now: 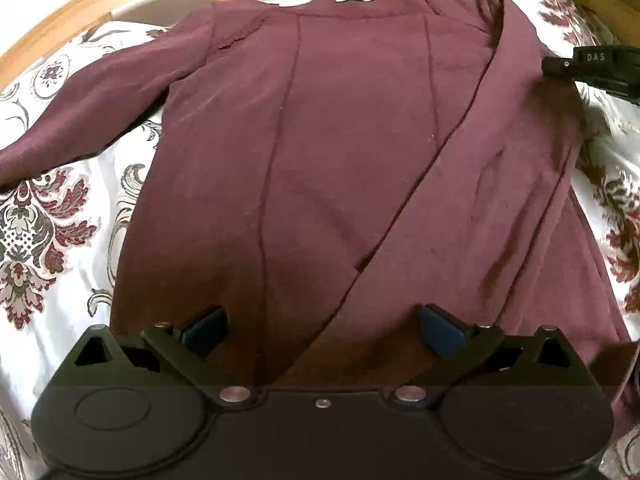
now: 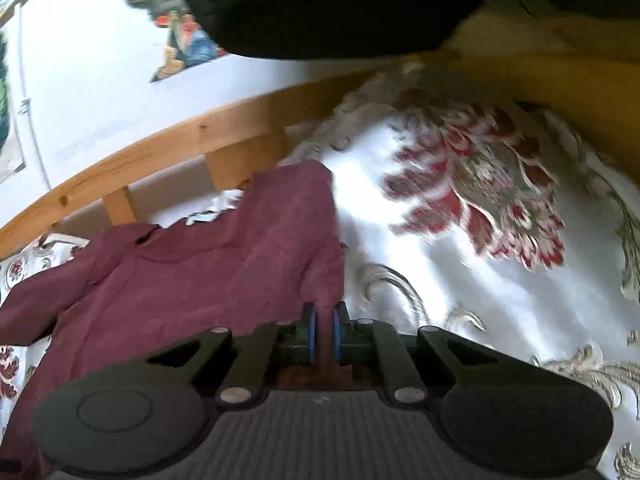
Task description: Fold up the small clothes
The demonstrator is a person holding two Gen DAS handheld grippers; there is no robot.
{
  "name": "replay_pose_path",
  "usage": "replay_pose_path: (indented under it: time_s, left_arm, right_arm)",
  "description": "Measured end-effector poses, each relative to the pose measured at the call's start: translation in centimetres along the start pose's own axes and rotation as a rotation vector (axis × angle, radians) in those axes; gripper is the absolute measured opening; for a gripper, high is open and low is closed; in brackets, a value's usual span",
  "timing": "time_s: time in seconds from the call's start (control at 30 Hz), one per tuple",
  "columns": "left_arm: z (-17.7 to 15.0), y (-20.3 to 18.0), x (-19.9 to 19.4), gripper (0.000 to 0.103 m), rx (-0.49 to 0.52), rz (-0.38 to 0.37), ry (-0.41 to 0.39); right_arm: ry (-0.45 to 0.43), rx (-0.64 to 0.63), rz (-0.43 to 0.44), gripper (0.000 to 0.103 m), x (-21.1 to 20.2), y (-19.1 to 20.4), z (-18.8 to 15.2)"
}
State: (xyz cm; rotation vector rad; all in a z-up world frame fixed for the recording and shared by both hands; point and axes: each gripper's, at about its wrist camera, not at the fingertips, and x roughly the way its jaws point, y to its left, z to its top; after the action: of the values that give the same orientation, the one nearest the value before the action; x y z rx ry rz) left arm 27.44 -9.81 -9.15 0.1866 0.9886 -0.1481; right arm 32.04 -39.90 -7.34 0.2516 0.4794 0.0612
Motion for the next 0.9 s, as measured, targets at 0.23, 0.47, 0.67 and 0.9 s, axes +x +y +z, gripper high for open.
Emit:
replay_pose_path:
  time_s: [0.23, 0.47, 0.67, 0.9]
  left_arm:
    - [-0.1, -0.1, 0.6, 0.102, 0.013, 0.013, 0.042]
    - [0.2, 0.4, 1.3, 0.102, -0.055, -0.026, 0.089]
    - [0.4, 0.3, 1.4, 0.102, -0.048, -0.027, 0.097]
    - [0.7, 3.3, -1.4, 0.102, -0.158, -0.021, 0.019]
  right_arm:
    - [0.005, -0.079, -0.063, 0.049, -0.9, 1.7, -0.6]
    - [0.161, -0.409, -0.234, 0.075, -1.9, 5.0, -3.9]
    - [0.159, -0.468, -0.287, 0.083, -2.1, 6.3, -5.2]
    - [0.103, -0.275, -0.203, 0.102, -6.8, 6.9, -4.3]
